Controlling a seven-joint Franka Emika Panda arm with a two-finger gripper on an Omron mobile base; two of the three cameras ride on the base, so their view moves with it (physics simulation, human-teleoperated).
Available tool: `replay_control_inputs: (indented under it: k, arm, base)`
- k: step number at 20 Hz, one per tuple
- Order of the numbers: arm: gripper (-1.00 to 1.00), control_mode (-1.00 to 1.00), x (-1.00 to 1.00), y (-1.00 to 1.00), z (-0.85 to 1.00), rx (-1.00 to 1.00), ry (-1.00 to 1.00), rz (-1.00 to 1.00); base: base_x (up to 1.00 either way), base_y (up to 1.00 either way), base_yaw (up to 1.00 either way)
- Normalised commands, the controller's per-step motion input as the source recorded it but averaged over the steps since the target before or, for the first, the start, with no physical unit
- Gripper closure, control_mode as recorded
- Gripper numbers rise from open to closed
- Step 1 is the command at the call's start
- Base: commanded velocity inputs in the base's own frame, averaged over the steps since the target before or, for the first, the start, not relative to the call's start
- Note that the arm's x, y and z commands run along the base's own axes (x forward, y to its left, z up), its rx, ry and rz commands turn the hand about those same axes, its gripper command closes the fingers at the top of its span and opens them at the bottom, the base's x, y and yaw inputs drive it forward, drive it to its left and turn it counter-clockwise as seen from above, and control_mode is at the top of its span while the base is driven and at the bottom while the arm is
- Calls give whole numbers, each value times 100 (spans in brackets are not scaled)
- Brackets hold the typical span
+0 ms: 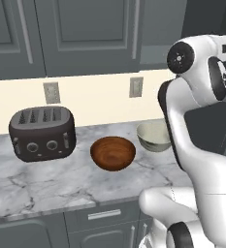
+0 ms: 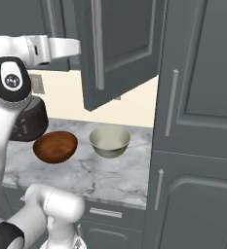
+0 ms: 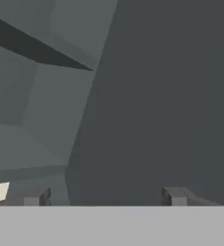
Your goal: Open the cabinet. Pick the bowls from the counter and place them in the cabinet. Then close the cabinet.
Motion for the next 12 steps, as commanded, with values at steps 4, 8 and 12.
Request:
replay_control_inputs:
  k: [4,8,12]
  arm:
    - [-100,-100,-52,-58,0,3,-4,-4]
    - [-100,-100,-27,76,-3,-15,-20,0]
    - [-100,-100,-10,100,-14,-29,-16,1]
  base:
    - [0,0,0]
    - [0,0,0]
    - [0,0,0]
